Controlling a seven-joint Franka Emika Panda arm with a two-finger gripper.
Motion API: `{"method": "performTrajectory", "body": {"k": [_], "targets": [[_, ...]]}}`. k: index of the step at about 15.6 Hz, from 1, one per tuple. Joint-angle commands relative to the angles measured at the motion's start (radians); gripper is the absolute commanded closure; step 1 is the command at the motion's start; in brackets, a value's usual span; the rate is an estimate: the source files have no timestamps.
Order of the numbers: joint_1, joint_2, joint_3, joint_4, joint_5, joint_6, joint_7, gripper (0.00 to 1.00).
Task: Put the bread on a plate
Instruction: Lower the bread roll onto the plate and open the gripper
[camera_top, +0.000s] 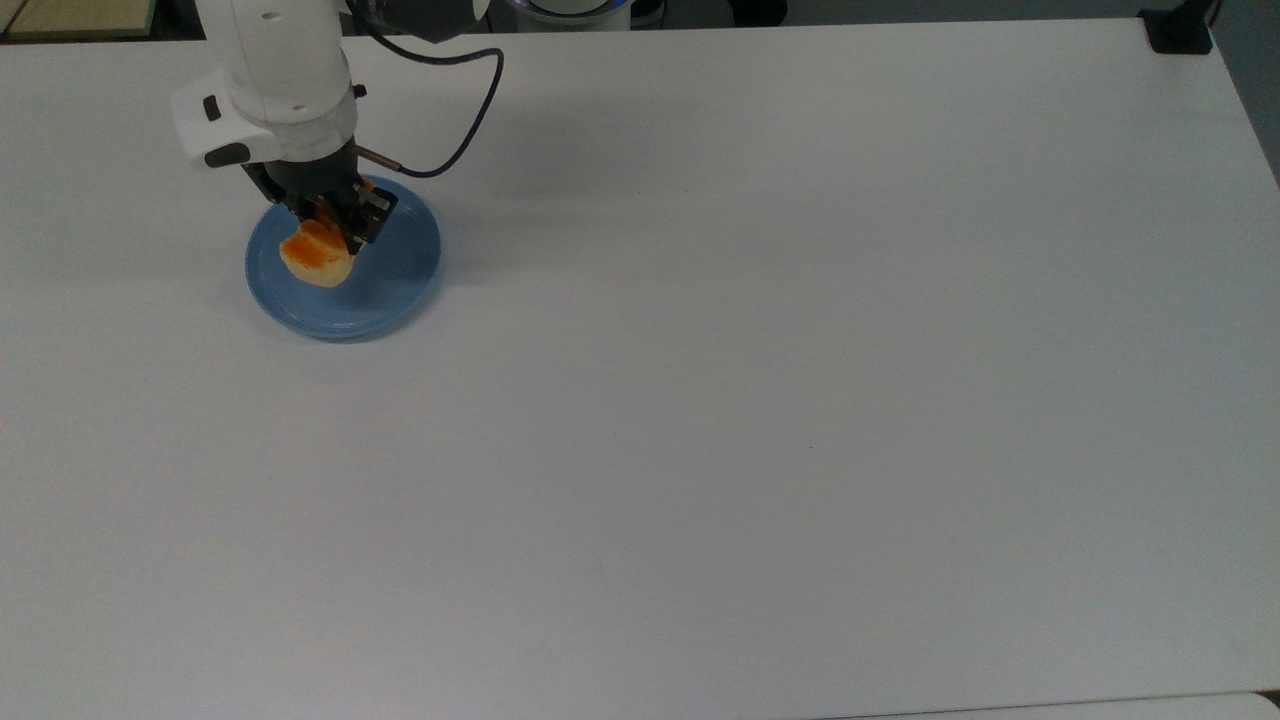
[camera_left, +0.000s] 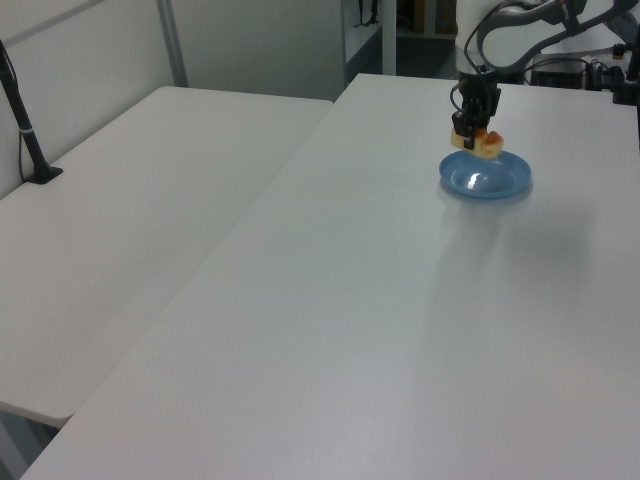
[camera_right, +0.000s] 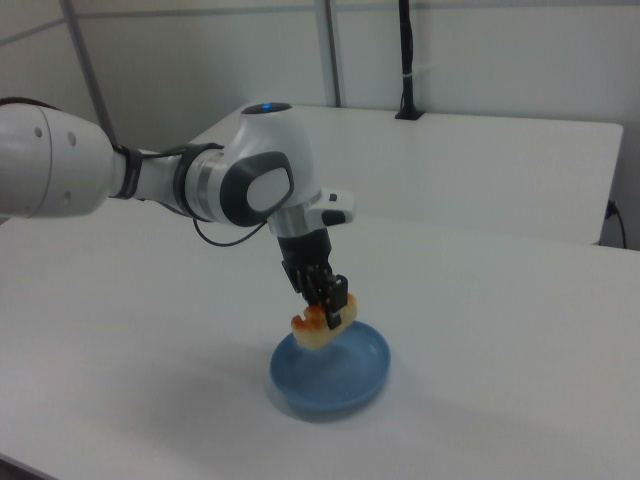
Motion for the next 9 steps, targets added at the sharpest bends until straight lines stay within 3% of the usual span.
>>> {"method": "performTrajectory", "body": {"k": [1,5,6,7,9], "targets": [[-0.005,0.002,-0.004,-0.08,-0.028,0.108,-0.011,0.56],[-0.003,0.009,-0.004,-0.087,-0.029,0.117,-0.009,0.53],[-0.003,0.011,-0.004,-0.087,-0.029,0.116,-0.009,0.38],[-0.003,0.011,-0.005,-0.087,-0.029,0.11,-0.008,0.06],[-0.003,0.01,-0.005,-0.087,-0.029,0.107,-0.008,0.0]]}}
